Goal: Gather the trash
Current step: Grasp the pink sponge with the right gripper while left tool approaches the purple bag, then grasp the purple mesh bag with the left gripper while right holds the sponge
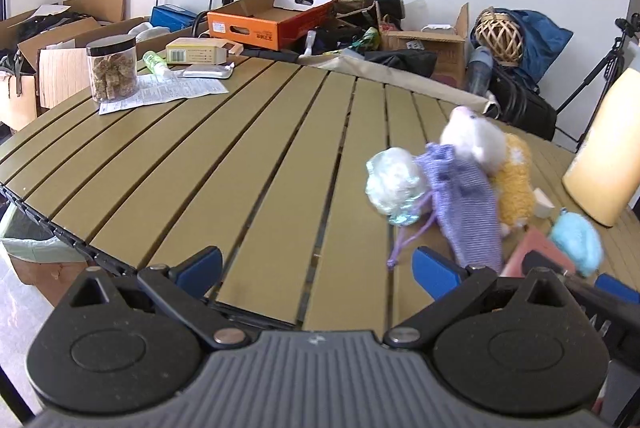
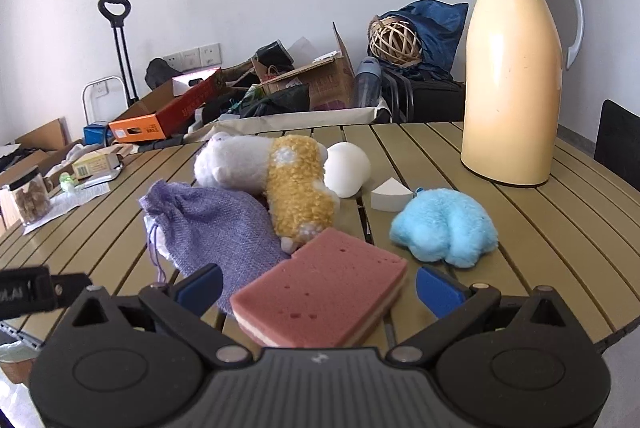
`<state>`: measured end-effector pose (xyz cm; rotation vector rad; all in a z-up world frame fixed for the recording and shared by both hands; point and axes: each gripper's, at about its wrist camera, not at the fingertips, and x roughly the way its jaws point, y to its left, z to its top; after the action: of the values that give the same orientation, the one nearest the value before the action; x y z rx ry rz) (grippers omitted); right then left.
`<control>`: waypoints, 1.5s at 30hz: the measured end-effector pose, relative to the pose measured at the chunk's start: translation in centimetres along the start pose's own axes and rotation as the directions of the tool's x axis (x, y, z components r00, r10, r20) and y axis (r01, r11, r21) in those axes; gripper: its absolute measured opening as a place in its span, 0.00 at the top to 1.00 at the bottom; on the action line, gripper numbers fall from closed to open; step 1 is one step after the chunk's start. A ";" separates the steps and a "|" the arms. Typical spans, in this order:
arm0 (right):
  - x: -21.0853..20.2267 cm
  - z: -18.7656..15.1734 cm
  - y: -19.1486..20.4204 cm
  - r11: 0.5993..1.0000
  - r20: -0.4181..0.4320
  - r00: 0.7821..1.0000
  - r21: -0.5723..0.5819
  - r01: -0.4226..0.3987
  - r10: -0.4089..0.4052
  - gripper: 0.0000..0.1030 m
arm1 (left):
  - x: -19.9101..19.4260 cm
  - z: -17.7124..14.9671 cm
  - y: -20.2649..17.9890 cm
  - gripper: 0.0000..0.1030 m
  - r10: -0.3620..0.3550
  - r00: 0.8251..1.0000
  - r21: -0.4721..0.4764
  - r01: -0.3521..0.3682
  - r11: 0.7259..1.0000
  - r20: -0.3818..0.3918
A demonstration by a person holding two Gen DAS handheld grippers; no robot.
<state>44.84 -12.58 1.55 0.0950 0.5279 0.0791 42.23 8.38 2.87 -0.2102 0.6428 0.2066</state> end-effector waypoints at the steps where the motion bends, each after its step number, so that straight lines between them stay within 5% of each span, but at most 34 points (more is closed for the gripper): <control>1: 0.3 0.0 0.2 1.000 0.001 1.000 0.008 0.002 -0.002 0.00 | 0.4 0.0 0.2 0.00 0.008 1.000 -0.002 -0.008 1.000 -0.002; 16: 3.9 -2.0 1.0 0.997 -0.049 0.996 0.024 0.074 -0.073 0.00 | 2.4 -0.8 0.9 0.00 0.018 0.999 -0.008 -0.019 1.000 -0.048; 28: 4.7 -3.1 1.1 0.997 0.011 0.997 -0.009 0.079 -0.079 0.00 | 2.2 -1.2 1.4 0.00 0.014 0.999 -0.018 -0.015 1.000 -0.046; 45: 2.0 -2.8 -0.9 1.000 0.087 0.996 -0.030 0.007 -0.004 0.06 | 1.4 -1.2 -0.6 0.00 -0.045 0.999 -0.016 0.044 0.999 -0.020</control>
<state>45.19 -13.04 -1.94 0.0671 0.4398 0.0770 42.79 7.66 1.14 -0.2415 0.6566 0.1669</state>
